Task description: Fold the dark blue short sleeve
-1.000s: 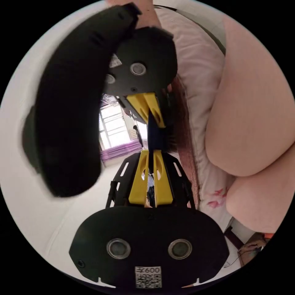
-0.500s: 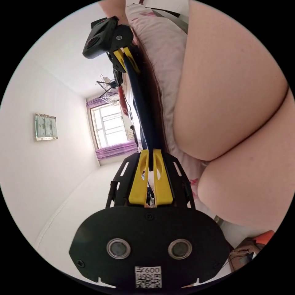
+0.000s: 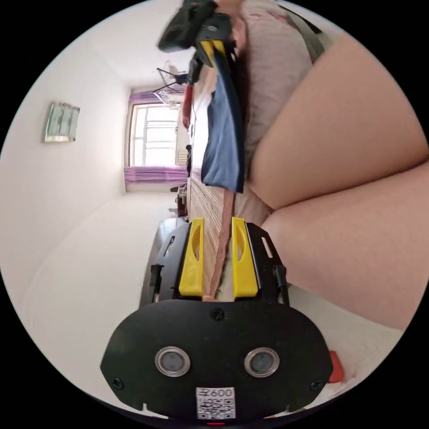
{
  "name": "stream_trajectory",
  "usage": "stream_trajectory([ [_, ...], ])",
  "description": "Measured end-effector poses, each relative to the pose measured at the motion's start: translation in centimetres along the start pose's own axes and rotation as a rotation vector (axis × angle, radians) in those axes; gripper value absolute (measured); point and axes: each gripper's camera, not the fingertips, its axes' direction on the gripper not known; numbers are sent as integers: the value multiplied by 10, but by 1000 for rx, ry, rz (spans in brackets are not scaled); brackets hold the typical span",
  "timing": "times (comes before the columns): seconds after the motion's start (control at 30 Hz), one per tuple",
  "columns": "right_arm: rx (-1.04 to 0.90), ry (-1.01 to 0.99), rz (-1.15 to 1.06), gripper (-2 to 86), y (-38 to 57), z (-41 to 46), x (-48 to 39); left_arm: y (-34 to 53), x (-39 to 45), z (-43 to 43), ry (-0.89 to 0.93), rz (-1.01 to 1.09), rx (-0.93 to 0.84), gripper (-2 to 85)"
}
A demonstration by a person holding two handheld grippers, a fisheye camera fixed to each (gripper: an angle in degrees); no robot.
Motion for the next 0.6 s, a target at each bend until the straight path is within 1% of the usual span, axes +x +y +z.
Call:
stream_trajectory([
  [0.03,-12,-13,-17,-7,-3,-1,3,-4,-11,-18,57,-82,50,106],
  [0.1,-20,-23,-29,-7,-6,-3,9,-22,-21,-41,143,-169,128,120],
  [0.13,-19,-28,-25,-7,-7,-5,13,-31,-19,-47,144,-170,145,124],
  [0.2,-13,-34,-9,-7,-6,-9,19,-79,2,-57,34,-137,181,142],
  [0.23,-9,-36,-2,-7,-5,-10,20,-103,14,-55,14,-114,207,152],
  [0.3,-8,-36,-3,-7,-1,-12,20,-136,25,-47,36,-119,229,165],
  [0.4,-7,-36,7,-6,7,-16,17,-172,30,-29,73,-154,179,167],
  [0.47,3,-49,45,-6,17,-19,19,-176,32,-17,118,-164,132,141],
  [0.5,8,-53,57,-6,21,-19,20,-172,35,-8,117,-154,74,121],
  [0.57,34,-63,90,-4,36,-20,21,-152,40,-7,67,-126,60,102],
  [0.6,42,-60,97,-3,40,-21,20,-132,44,-14,-8,-126,87,94],
])
